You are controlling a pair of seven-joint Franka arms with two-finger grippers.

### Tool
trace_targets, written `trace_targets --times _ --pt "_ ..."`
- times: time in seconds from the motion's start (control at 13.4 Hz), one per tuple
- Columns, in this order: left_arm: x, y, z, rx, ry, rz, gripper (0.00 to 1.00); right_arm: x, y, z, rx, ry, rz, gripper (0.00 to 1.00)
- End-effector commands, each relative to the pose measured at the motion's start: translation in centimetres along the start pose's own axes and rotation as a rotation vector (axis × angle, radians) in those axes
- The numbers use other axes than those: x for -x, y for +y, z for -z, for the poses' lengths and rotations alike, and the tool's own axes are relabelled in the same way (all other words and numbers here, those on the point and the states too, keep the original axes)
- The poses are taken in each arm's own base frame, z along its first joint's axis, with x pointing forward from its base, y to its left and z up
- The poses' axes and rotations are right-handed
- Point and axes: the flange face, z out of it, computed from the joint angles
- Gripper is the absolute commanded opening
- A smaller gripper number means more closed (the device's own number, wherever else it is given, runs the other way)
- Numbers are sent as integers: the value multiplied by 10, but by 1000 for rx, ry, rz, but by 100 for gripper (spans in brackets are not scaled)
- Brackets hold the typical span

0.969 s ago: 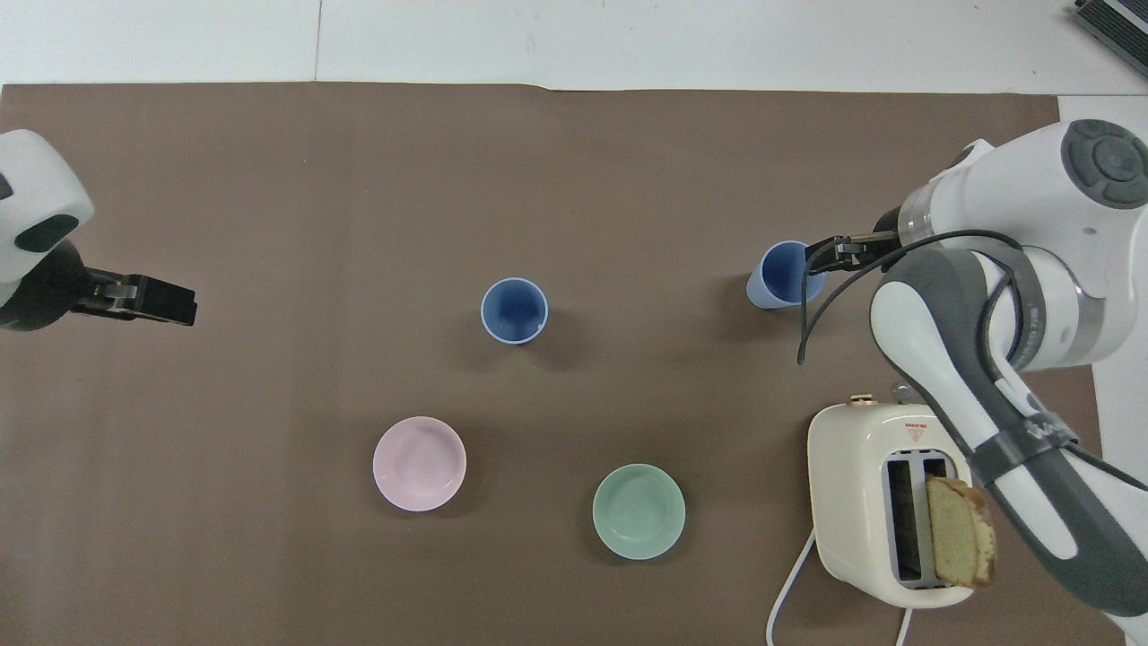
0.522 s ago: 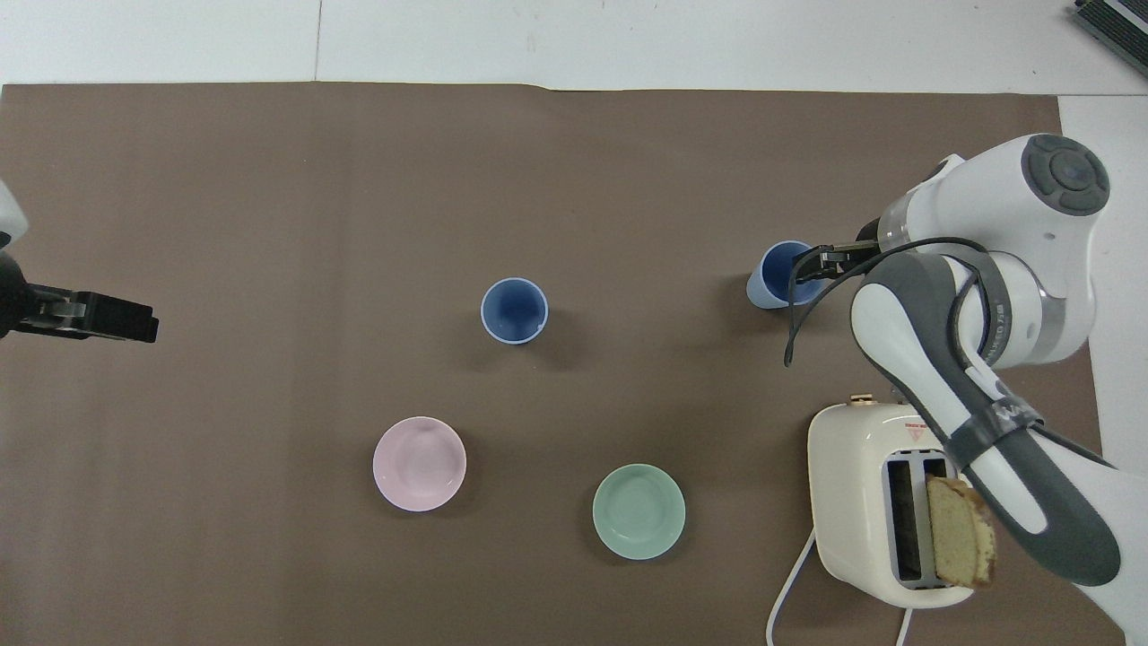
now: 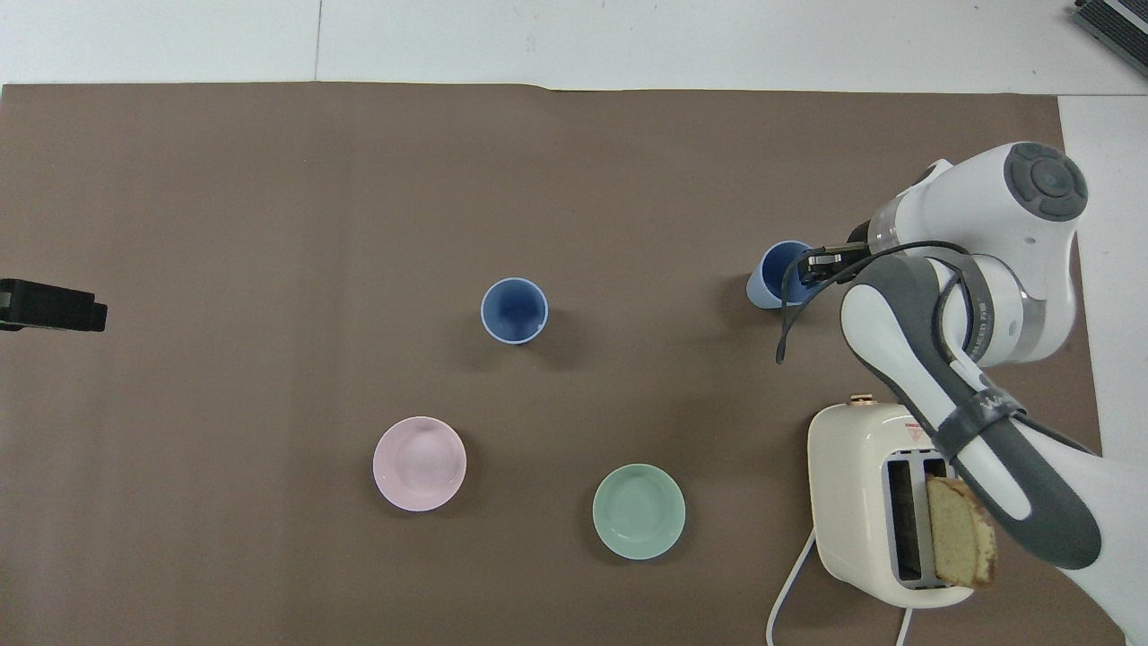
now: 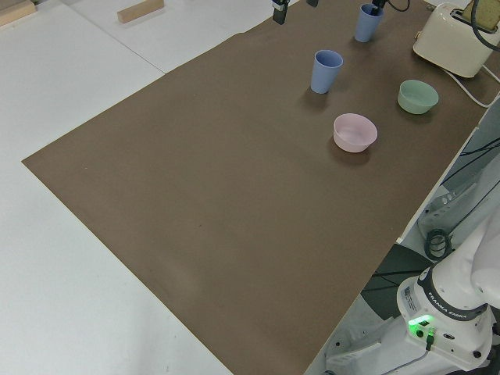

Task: Stack blue cups with both arms
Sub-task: 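Grasp the second blue cup with the right gripper while the left gripper withdraws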

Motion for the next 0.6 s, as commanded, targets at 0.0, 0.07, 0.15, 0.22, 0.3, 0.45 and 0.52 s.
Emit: trace_targets --times 0.0,0.07,0.15,0.22,0.3,0.45,0.52 --pt "3 -1 4 15 -18 11 100 -5 0 6 -10 27 -1 0" --pt "4 0 6 16 -15 9 100 -9 -3 13 -11 36 -13 0" --pt "4 -1 6 18 -13 12 100 -11 -5 19 -11 41 -16 0" --pt "4 0 6 18 -13 17 100 -12 -10 24 -13 40 -9 0" --pt "4 0 6 18 -13 18 100 -13 -14 33 -12 29 -5 0" --pt "8 -1 8 18 -18 17 100 -18 -35 60 -15 12 10 0" --pt "12 0 9 18 -24 16 100 -20 -46 75 -18 12 -14 0"
